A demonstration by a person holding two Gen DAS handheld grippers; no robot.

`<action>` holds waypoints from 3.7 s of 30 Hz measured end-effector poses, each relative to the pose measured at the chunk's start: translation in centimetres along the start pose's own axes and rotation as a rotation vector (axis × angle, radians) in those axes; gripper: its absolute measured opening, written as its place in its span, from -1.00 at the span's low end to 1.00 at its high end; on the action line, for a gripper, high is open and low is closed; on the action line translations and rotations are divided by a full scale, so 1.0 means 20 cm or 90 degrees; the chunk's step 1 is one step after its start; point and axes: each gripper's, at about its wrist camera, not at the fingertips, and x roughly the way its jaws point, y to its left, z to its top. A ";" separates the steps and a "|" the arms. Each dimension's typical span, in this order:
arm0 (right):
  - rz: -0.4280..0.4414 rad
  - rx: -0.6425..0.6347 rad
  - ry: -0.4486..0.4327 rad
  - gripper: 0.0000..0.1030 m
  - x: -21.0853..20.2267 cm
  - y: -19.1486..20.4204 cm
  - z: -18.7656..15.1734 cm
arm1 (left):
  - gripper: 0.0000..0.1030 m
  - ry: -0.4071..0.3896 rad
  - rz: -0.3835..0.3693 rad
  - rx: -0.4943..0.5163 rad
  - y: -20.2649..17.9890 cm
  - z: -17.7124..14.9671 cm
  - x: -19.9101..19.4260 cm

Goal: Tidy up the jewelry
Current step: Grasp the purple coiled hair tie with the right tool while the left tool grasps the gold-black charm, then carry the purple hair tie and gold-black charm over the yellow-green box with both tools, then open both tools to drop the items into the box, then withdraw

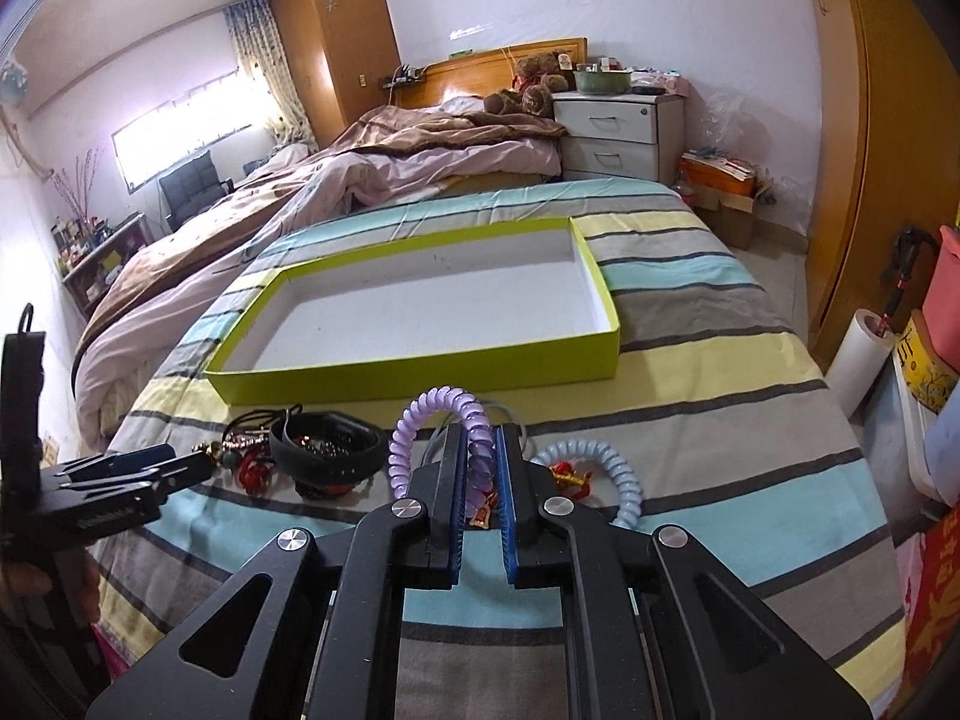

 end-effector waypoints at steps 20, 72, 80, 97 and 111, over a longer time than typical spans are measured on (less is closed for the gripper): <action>0.014 0.004 -0.008 -0.81 0.00 -0.02 0.04 | -0.51 0.000 0.012 0.029 -0.03 0.02 0.02; 0.020 -0.012 -0.020 -0.81 0.15 -0.09 0.43 | -0.65 -0.065 -0.057 0.035 -0.05 0.50 -0.04; 0.004 -0.033 0.038 -0.81 0.42 -0.13 0.55 | -0.65 -0.036 -0.065 0.034 -0.09 0.67 0.17; -0.027 -0.076 0.109 -0.81 0.72 -0.17 0.57 | -0.65 0.021 -0.062 0.040 -0.14 0.73 0.48; -0.053 -0.111 0.123 -0.81 0.77 -0.16 0.56 | -0.64 0.034 -0.058 0.029 -0.12 0.71 0.52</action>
